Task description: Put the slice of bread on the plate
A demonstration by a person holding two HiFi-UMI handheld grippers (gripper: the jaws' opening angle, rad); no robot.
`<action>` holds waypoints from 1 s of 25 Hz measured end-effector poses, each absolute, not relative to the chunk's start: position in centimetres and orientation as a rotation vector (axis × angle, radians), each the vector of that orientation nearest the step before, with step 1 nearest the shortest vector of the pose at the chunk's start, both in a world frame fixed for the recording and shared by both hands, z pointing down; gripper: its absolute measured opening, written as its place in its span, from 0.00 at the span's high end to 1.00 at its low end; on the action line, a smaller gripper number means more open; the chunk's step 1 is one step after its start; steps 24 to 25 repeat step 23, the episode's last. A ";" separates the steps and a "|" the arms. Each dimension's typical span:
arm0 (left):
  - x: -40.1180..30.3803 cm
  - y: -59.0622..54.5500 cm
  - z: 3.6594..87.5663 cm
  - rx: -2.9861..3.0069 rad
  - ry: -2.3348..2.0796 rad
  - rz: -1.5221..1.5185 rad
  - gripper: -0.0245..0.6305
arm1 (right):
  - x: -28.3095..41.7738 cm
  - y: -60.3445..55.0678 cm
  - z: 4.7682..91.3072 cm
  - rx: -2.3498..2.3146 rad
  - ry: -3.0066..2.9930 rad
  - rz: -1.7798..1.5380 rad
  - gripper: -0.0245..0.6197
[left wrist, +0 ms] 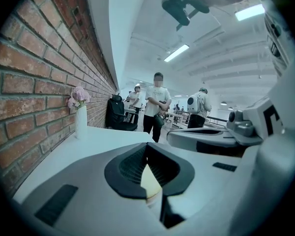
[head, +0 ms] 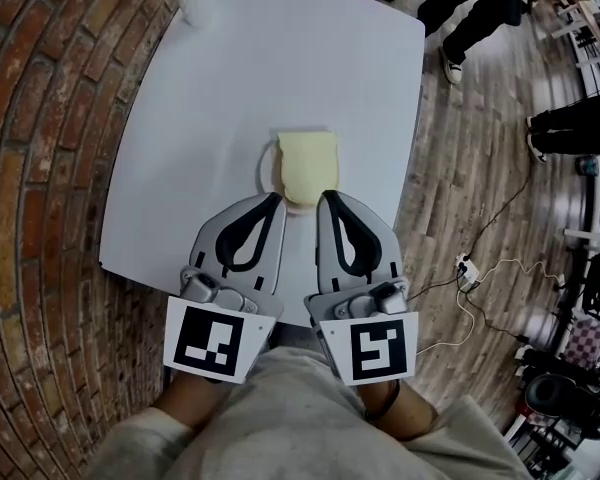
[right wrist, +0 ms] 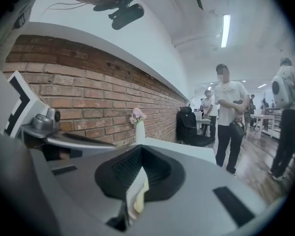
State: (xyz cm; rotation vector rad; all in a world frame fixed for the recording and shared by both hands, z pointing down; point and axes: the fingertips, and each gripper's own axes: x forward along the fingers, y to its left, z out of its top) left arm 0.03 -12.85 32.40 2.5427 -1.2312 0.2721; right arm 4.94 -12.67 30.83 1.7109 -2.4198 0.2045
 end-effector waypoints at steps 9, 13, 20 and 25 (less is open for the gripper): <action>0.1 -11.6 31.1 2.564 -1.229 0.257 0.95 | 4.6 -11.2 30.2 1.710 -2.431 0.192 0.95; 0.2 -11.1 30.3 2.584 -1.230 0.251 0.95 | 4.6 -10.6 29.6 1.715 -2.440 0.176 0.95; 0.2 -10.5 29.6 2.592 -1.234 0.249 0.95 | 4.4 -9.8 29.2 1.710 -2.446 0.188 0.95; 0.3 -10.4 29.5 2.594 -1.232 0.253 0.95 | 4.4 -9.7 29.1 1.705 -2.450 0.193 0.95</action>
